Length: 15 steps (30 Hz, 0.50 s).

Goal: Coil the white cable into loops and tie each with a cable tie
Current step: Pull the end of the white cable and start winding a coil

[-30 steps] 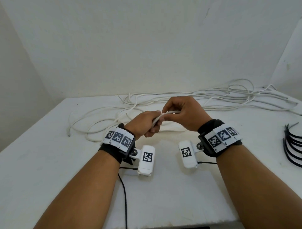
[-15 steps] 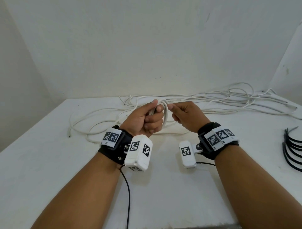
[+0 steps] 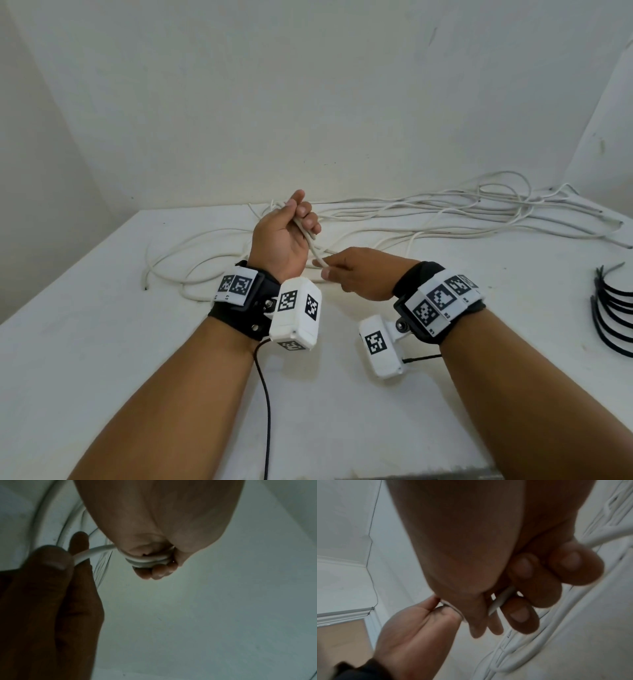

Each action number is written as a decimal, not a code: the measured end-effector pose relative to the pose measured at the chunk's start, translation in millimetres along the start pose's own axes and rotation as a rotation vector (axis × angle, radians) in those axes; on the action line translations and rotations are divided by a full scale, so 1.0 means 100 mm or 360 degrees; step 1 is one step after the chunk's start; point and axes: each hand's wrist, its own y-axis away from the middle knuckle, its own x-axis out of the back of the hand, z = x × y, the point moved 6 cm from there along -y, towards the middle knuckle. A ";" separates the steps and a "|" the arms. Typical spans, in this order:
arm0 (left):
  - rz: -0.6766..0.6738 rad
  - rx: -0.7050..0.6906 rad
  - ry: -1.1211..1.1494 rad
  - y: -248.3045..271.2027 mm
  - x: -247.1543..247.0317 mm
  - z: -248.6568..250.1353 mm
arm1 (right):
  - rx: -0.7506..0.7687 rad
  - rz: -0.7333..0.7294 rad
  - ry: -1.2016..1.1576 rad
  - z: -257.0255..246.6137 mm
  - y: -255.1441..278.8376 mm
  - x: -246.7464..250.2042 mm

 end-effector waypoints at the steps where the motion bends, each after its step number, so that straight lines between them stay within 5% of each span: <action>1: 0.0062 -0.0037 -0.0048 -0.01 0.03 0.01 | 0.0017 -0.0045 0.0053 -0.03 0.01 -0.03; 9: 0.0311 -0.0141 -0.0878 -0.01 0.18 0.09 | 0.0173 -0.0046 0.0196 -0.18 0.07 -0.05; 15: -0.0155 0.0446 -0.2444 0.10 0.21 -0.18 | 0.0325 0.0406 -0.0096 -0.18 0.13 0.20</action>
